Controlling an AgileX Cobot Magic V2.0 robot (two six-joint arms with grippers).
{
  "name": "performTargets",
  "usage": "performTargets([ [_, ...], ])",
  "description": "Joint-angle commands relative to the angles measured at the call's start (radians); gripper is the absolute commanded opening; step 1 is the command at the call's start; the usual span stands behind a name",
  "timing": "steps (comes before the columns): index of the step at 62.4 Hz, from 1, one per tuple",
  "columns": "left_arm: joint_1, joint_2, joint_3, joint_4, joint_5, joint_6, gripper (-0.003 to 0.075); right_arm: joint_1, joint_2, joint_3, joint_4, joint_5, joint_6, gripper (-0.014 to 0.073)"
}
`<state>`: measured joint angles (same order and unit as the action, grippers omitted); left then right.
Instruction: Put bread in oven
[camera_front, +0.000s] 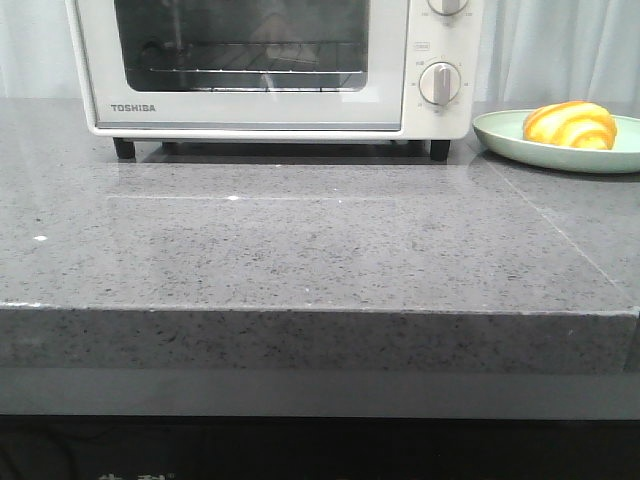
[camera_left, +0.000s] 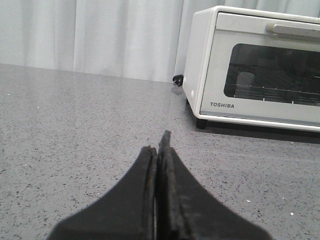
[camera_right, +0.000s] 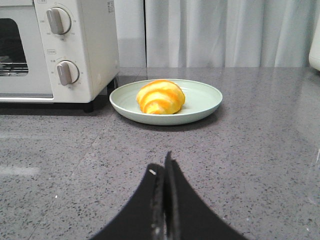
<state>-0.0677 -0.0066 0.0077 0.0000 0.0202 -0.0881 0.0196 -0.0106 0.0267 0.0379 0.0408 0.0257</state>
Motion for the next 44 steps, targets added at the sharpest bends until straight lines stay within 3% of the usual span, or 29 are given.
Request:
performTargets([
  [1,0.003,-0.021,0.024,-0.008,-0.088,-0.009,-0.0018,-0.008,-0.02,0.003,-0.001,-0.085,-0.007,-0.0118],
  [44,0.003,-0.021,0.024,-0.008,-0.099,-0.009,-0.0018,-0.008,-0.02,0.003,-0.001,-0.085,-0.007,-0.0118],
])
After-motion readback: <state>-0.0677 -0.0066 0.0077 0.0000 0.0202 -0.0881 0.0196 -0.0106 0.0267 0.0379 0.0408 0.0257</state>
